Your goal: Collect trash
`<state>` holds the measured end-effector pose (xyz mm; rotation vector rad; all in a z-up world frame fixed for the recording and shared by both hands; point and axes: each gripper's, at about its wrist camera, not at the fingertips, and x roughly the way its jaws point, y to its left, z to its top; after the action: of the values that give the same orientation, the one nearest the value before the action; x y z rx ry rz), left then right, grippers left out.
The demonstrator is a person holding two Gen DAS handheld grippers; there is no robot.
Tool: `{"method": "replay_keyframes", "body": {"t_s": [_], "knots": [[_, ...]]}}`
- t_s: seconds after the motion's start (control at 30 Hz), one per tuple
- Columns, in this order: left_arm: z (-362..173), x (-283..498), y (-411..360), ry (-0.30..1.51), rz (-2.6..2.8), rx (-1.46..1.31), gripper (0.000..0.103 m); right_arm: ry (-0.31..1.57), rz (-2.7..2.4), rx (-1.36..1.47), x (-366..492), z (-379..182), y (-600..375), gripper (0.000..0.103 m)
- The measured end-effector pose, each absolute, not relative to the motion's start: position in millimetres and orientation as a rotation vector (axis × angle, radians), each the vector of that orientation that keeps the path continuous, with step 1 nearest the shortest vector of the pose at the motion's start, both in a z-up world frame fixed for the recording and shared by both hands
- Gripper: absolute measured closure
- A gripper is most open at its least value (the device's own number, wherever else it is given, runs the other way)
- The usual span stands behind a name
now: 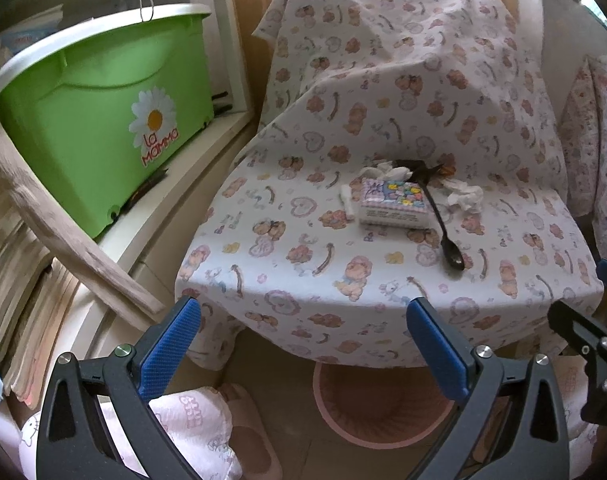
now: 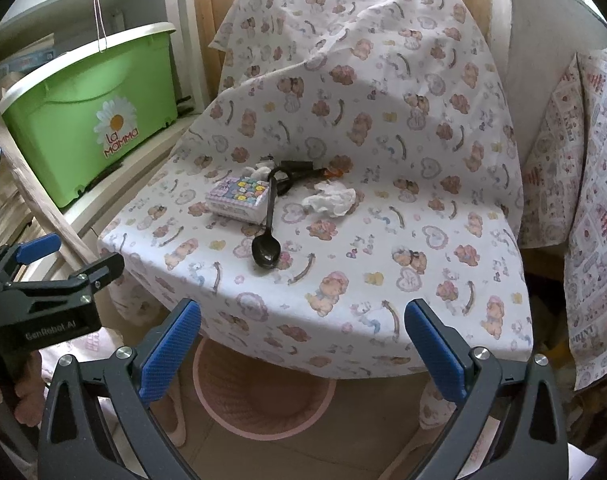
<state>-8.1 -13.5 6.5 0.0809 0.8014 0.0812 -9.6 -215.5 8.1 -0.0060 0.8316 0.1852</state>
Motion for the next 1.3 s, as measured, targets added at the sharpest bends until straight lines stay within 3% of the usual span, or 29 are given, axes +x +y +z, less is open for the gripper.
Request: {"method": "replay_keyframes", "body": {"t_s": [1.3], "knots": [[15.7,-19.2,-18.1,0.696,0.122,0.114,0.001,0.82,0.164,-0.018,-8.1,8.6,-220.4,0.0]]}}
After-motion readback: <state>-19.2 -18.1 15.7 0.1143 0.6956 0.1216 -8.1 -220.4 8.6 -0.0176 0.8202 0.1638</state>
